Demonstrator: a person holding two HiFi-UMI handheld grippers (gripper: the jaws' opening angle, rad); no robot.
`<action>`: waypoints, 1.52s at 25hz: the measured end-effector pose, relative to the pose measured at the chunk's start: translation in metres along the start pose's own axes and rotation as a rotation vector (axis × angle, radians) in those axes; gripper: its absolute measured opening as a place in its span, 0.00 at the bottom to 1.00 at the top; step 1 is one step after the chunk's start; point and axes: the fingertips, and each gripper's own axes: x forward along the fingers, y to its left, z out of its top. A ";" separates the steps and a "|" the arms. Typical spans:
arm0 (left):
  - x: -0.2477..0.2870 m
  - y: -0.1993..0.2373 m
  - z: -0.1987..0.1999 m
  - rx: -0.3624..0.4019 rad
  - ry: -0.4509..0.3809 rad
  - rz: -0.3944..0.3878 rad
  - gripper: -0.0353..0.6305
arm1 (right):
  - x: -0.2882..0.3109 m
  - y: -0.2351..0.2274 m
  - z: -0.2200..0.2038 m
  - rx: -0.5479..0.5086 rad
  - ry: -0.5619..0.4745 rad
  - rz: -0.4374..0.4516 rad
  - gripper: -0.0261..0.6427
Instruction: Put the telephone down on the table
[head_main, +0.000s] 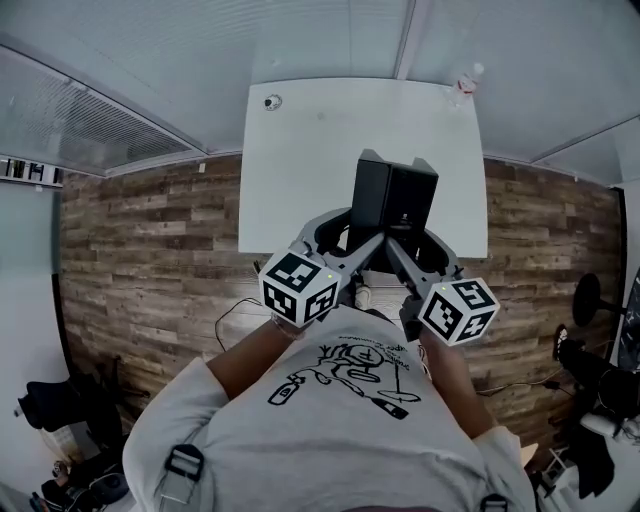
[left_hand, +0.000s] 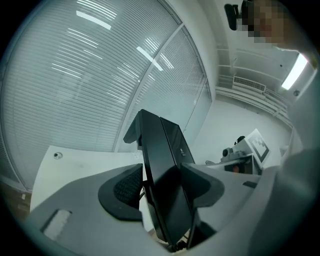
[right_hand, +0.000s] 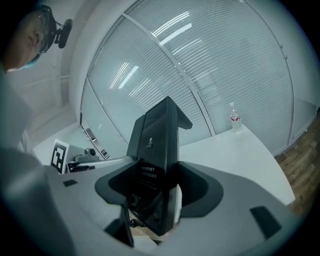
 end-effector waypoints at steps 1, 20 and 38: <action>0.000 0.008 0.005 -0.004 -0.006 0.008 0.39 | 0.009 0.002 0.004 -0.003 0.005 0.007 0.39; -0.033 0.152 0.062 -0.064 -0.077 0.092 0.39 | 0.158 0.050 0.048 -0.071 0.083 0.084 0.39; 0.027 0.137 0.085 -0.061 -0.071 0.111 0.39 | 0.147 -0.003 0.085 -0.064 0.082 0.104 0.39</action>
